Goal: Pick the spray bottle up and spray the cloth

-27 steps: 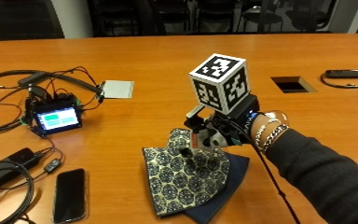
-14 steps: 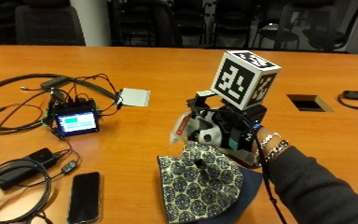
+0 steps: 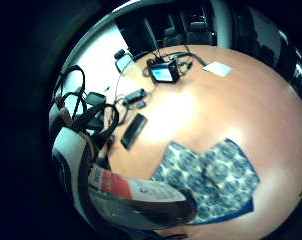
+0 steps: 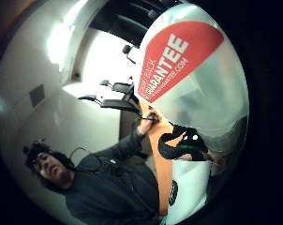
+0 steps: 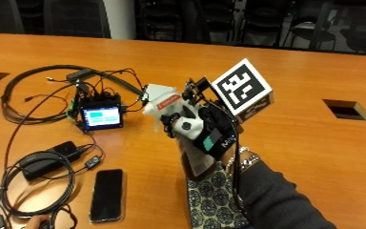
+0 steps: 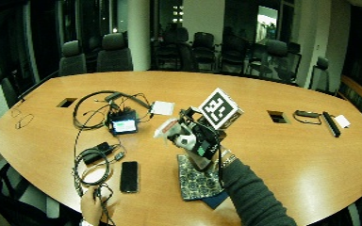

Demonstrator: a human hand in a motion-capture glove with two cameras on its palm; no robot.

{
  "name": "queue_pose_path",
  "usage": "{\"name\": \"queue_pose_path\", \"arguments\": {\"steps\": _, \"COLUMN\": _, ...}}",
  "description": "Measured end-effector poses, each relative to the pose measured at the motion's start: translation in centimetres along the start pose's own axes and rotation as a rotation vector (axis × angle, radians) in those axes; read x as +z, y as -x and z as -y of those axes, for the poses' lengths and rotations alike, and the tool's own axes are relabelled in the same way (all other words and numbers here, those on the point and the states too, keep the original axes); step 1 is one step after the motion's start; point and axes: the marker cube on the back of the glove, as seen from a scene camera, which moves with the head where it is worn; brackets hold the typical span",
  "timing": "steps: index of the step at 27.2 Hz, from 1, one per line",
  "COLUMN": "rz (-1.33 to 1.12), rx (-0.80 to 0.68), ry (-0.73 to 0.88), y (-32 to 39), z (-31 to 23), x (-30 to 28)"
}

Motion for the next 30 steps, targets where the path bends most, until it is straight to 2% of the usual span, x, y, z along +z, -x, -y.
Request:
{"name": "queue_pose_path", "arguments": {"steps": 5, "rz": 0.26, "rx": 0.042, "ry": -0.171, "y": -0.3, "z": 2.1, "x": 1.1}}
{"name": "queue_pose_path", "arguments": {"steps": 8, "rz": 0.316, "rx": 0.048, "ry": -0.26, "y": -0.5, "z": 2.6, "x": 2.1}}
{"name": "queue_pose_path", "arguments": {"steps": 16, "rz": 0.227, "rx": 0.033, "ry": -0.441, "y": -1.4, "z": 3.1, "x": 2.6}}
{"name": "queue_pose_path", "arguments": {"steps": 30, "rz": 0.182, "rx": 0.011, "ry": -0.541, "y": -1.2, "z": 3.9, "x": 1.9}}
